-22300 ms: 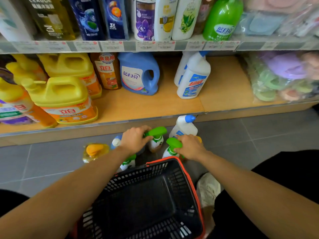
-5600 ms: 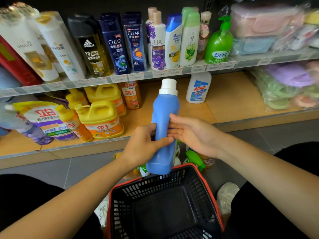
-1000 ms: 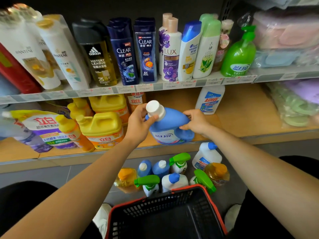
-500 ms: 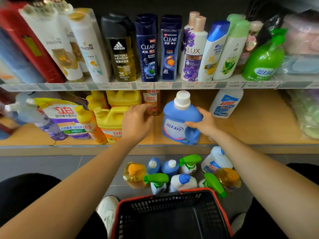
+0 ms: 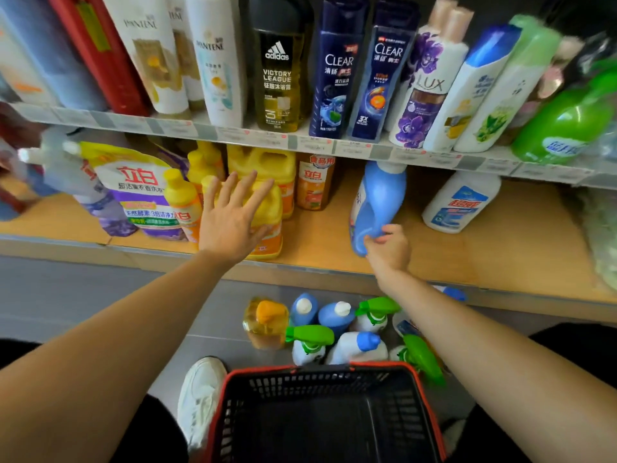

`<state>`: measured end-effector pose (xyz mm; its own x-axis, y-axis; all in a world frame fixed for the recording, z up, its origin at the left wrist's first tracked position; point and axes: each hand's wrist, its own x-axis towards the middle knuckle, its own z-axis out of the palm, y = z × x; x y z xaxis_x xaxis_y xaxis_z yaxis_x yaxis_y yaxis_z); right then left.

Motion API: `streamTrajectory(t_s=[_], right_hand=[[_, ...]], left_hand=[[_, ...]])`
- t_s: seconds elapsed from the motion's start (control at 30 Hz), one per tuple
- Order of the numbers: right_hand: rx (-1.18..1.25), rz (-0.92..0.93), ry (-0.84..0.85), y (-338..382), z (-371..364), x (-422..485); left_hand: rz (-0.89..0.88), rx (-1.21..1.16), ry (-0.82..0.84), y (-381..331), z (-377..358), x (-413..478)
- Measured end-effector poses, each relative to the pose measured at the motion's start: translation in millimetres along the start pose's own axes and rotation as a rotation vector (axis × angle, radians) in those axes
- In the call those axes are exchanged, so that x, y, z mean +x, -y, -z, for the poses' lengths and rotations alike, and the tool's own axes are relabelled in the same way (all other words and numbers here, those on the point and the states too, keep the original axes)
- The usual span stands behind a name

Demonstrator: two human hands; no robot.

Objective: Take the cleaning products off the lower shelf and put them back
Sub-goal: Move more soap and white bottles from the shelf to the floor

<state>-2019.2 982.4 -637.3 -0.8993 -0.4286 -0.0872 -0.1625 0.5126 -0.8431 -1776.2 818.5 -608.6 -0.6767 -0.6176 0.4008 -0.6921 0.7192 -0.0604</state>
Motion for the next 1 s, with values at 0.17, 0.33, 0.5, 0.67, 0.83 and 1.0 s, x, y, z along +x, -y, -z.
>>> streamTrajectory(t_s=[0.17, 0.33, 0.5, 0.67, 0.83, 1.0], right_hand=[[-0.099, 0.224, 0.169, 20.9, -18.3, 2.4], [-0.058, 0.192, 0.346, 46.0, -66.8, 41.0], [0.004, 0.184, 0.398, 53.4, -111.1, 90.6], [0.194, 0.148, 0.391, 53.4, -141.7, 116.1], [0.359, 0.145, 0.211, 37.5, -148.2, 100.7], [0.414, 0.258, 0.15, 30.2, -145.2, 81.2]], left_hand=[[-0.011, -0.016, -0.156, 3.0, -32.5, -4.8], [-0.044, -0.08, -0.302, 7.6, -54.6, -1.0], [-0.046, -0.106, -0.405, 7.2, -68.5, 3.5], [-0.053, -0.12, -0.435, 9.2, -76.0, 6.3], [-0.033, -0.125, -0.467, 6.3, -77.0, 8.7], [-0.029, -0.153, -0.461, 5.7, -75.2, 8.9]])
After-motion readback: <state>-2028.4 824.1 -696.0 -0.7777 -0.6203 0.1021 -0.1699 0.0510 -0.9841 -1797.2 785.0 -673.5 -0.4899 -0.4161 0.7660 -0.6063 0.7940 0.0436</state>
